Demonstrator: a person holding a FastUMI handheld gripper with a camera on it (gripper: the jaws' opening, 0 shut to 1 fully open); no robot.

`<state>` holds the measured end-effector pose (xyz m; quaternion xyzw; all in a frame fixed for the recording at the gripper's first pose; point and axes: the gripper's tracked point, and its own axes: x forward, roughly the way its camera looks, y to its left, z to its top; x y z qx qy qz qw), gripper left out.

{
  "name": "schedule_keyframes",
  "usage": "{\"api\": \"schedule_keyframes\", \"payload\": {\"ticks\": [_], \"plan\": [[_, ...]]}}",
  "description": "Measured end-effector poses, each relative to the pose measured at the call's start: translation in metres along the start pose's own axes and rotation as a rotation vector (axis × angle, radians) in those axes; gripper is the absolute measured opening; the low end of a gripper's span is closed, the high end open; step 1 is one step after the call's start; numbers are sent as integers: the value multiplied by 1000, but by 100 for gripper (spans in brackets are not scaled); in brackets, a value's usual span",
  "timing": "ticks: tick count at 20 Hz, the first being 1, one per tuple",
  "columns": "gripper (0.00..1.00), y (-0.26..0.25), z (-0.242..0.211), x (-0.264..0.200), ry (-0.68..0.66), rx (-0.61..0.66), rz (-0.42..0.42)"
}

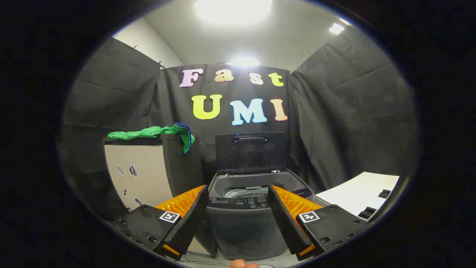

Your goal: Put the clothes into the washing machine and then close the washing machine lid.

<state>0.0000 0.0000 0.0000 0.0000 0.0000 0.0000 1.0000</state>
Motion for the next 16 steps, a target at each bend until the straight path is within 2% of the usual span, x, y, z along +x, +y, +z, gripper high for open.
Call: {"api": "schedule_keyframes", "payload": {"ticks": [16], "plan": [[99, -7, -8, 5, 15, -7, -8]]}}
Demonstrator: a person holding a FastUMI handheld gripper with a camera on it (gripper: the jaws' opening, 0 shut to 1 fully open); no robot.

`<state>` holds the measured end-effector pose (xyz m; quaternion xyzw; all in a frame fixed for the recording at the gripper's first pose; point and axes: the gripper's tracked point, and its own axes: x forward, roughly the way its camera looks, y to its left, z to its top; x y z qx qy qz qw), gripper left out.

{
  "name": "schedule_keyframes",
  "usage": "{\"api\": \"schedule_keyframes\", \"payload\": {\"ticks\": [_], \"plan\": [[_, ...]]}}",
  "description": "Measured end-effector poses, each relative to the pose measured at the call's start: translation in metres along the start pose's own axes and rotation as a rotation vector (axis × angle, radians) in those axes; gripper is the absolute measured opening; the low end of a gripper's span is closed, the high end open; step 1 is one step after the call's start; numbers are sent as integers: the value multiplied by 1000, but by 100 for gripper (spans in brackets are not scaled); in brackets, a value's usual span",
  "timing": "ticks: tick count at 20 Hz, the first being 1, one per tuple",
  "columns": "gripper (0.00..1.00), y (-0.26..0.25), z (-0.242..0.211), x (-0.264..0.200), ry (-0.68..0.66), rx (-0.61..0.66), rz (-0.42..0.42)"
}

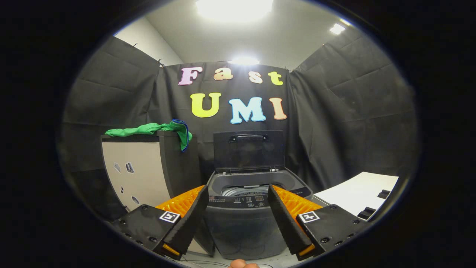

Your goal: Put the clothes into the washing machine and then close the washing machine lid.

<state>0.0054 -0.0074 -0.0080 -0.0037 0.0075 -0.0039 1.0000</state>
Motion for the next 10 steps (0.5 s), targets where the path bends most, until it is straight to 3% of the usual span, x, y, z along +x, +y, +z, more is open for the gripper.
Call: {"api": "schedule_keyframes", "payload": {"ticks": [10], "plan": [[100, 0, -2, 10, 6, -2, 4]]}}
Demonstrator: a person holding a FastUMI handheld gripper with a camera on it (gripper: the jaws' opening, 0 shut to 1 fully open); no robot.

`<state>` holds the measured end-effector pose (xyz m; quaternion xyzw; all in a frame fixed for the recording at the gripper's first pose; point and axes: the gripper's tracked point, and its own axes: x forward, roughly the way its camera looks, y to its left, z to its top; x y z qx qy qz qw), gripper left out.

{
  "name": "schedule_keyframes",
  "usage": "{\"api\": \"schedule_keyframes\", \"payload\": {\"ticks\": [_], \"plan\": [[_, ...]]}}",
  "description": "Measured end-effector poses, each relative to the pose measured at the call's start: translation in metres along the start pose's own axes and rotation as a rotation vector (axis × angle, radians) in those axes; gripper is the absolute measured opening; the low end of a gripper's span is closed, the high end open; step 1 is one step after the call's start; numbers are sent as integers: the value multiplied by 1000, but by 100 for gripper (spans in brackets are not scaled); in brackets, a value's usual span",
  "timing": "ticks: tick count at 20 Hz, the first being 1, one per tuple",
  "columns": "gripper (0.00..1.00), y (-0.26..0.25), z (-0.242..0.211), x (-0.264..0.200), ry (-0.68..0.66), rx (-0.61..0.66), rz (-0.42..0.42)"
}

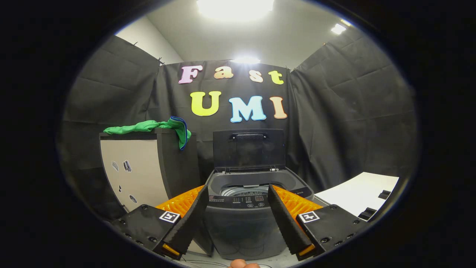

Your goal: Put the clothes into the washing machine and then close the washing machine lid.

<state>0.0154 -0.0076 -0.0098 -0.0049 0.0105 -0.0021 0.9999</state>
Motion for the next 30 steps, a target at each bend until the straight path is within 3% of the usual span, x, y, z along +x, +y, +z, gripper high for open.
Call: {"api": "schedule_keyframes", "payload": {"ticks": [3, 8, 12, 17, 20, 26, 30], "plan": [[100, 13, 20, 4, 0, 30, 43], [98, 63, 80, 13, 5, 116, 223], [98, 85, 150, 26, -40, 106, 273], [97, 162, 201, 48, 3, 41, 424], [98, 209, 218, 55, 67, 72, 526], [98, 275, 242, 100, 203, 80, 567], [98, 314, 230, 129, 327, 82, 573]]}}
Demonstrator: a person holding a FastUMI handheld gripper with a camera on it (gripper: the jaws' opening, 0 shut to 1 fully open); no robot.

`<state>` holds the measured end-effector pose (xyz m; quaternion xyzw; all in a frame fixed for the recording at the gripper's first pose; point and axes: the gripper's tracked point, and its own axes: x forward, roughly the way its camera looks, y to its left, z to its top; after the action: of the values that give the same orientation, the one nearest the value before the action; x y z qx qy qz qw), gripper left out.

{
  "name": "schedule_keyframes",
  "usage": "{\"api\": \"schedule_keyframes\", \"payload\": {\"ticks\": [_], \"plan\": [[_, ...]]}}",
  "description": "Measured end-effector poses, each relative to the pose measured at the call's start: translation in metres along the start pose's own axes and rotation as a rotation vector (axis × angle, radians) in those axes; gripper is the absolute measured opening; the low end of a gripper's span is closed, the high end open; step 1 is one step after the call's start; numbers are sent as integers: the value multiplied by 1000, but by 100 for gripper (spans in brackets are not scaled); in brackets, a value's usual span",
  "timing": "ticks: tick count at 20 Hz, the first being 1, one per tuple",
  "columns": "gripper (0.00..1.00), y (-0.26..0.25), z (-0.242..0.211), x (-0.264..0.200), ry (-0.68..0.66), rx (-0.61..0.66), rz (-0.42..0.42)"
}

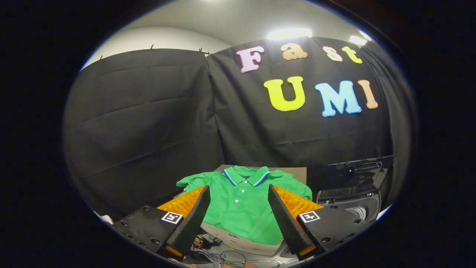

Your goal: Put the clothes into the washing machine and then close the washing machine lid.

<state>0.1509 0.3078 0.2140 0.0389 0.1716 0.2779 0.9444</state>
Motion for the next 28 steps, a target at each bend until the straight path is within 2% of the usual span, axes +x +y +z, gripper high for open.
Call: {"api": "schedule_keyframes", "payload": {"ticks": [6, 9, 14, 22, 26, 28], "plan": [[98, -4, -14, 72, 97, -92, -97], [98, 10, -33, 99, 156, -113, -69], [98, 4, -40, 120, 144, -213, -149], [100, -2, -75, 147, 233, -238, -182], [100, -2, -80, 149, 232, -212, -157], [100, 1, -82, 153, 222, -182, -117]]}}
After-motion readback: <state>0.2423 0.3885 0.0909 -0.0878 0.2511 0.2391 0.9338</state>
